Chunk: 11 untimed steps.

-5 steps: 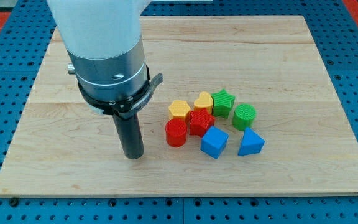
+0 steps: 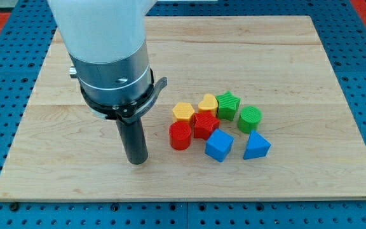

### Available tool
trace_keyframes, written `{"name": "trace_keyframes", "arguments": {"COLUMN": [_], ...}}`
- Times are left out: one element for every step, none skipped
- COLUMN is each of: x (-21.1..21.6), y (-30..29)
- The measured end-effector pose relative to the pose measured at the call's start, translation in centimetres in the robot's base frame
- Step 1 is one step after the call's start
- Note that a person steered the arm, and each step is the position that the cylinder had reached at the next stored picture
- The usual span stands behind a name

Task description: Move the group of blocks a bit left

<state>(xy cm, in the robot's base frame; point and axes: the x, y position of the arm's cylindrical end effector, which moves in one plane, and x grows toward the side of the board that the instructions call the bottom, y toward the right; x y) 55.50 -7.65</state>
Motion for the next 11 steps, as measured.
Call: {"name": "trace_keyframes", "arguments": {"x": [2.5,4.2,4.2,4.2,3.6,1.8,-0.5,-2.8,-4.2,-4.1,-4.0], "y": [0.8,3.1,5.7,9.9,15.2,15.2,14.2,15.5,11.4,5.6,2.7]}}
